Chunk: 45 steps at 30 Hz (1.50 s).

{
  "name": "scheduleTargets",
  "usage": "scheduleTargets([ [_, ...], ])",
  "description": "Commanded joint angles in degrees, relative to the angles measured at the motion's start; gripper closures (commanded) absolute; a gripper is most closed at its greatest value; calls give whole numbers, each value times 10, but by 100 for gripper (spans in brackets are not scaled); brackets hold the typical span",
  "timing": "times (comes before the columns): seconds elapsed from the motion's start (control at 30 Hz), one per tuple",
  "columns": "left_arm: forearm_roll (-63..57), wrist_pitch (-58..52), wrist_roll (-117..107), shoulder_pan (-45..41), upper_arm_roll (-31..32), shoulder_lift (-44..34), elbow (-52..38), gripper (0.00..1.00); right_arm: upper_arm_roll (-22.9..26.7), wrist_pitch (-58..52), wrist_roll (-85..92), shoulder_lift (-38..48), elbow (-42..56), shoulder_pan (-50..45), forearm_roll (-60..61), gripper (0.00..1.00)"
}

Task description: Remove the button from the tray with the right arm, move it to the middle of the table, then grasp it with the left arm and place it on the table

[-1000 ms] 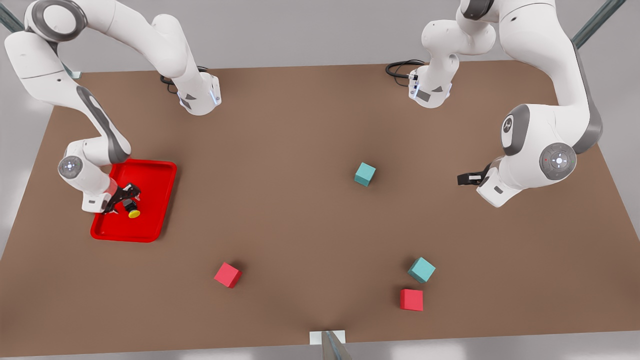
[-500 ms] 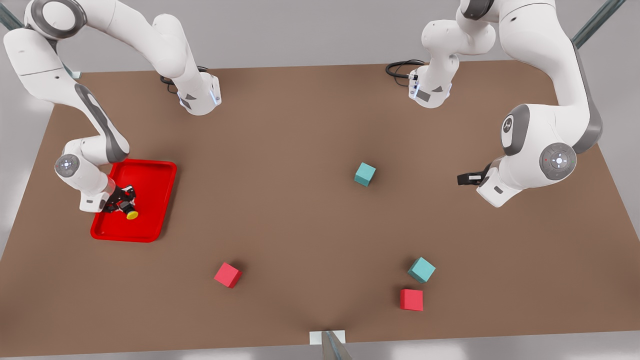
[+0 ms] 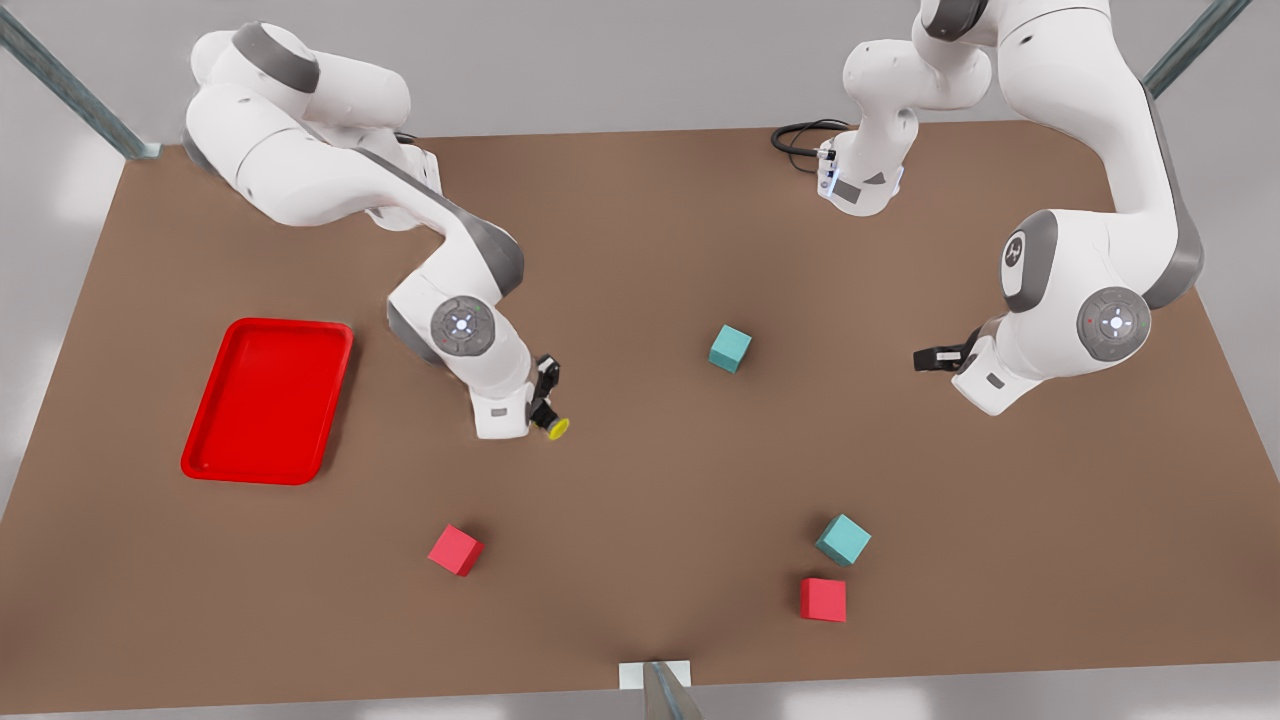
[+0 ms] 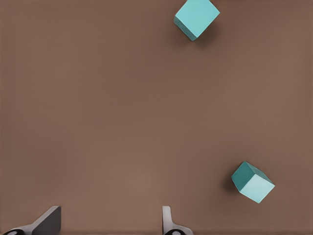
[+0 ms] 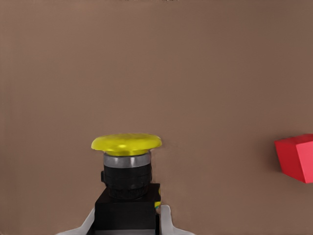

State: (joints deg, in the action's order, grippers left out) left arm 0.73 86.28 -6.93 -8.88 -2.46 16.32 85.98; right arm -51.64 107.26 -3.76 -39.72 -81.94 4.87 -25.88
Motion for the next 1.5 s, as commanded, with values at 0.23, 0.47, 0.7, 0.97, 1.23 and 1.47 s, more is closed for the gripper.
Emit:
scheduleTargets([
  [0.23, 0, 0, 0, 0, 0, 0, 0, 0, 389, -28, -810, -200, 359, -441, 269, 62],
  [0.47, -1, 5, 1, 0, 0, 8, 0, 0, 422, 2, -877, -234, 361, -453, 270, 60],
  [0.7, 0, 6, 0, 0, 0, 10, 0, 0, 423, 0, -840, -246, 358, -462, 268, 2],
  [0.97, 1, 6, -9, -3, 0, 10, 0, 0, 423, -113, -507, -99, 349, -393, 270, 0],
  [1.23, 51, 421, -702, -380, 5, 265, -42, 0, 436, -156, 65, 245, 50, -55, 241, 0],
  [1.47, -79, 579, -518, -367, 2, 290, 15, 0, 432, -198, 87, 241, 71, -26, 206, 0],
])
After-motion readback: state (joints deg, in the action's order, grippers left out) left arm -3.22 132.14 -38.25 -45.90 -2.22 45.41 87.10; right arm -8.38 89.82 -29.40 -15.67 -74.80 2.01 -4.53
